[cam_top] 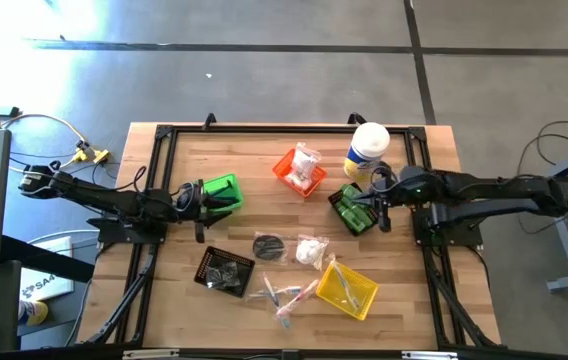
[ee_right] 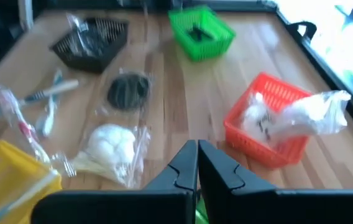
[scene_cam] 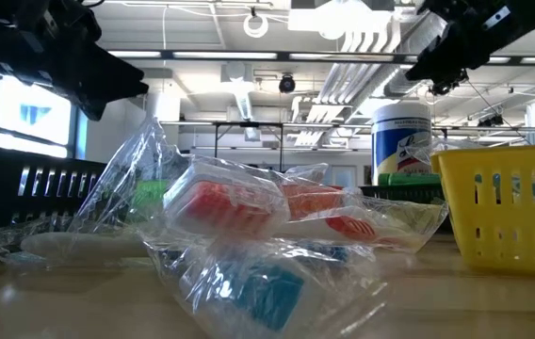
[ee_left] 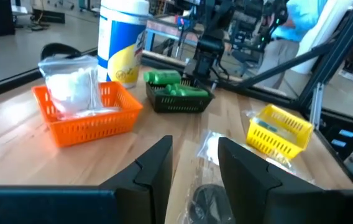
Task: Pick & Place Travel size toiletries
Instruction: Put the black hairbrush into the bottom black bin
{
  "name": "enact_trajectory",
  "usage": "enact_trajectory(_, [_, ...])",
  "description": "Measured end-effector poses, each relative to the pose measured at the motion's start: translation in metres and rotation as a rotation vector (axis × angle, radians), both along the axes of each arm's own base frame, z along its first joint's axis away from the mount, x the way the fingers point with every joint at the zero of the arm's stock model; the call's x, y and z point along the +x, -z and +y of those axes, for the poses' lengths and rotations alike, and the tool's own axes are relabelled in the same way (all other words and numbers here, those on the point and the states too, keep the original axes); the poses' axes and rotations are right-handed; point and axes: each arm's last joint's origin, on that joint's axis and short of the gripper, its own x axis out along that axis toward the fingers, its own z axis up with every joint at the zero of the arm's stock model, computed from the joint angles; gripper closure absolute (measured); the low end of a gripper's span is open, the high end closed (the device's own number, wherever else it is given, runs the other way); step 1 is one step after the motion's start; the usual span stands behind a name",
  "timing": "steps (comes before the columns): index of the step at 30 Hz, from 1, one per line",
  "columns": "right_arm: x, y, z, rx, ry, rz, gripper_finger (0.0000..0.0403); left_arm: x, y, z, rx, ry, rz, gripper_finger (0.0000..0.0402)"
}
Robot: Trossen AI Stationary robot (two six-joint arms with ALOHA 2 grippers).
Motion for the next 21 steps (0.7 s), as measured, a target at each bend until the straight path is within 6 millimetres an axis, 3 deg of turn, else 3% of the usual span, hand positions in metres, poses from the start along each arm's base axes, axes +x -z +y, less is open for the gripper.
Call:
enact_trajectory(11, [-0.034, 0.013, 0.002, -0.012, 0.006, -0.240, 0.0398, 0.000, -0.003, 0.000, -0.028, -0.009, -0.033, 0.0275])
enact_trajectory(21, [-0.041, 0.023, 0.003, -0.076, -0.008, -0.512, 0.0398, 0.007, -0.008, 0.000, -0.066, -0.051, -0.093, 0.0275])
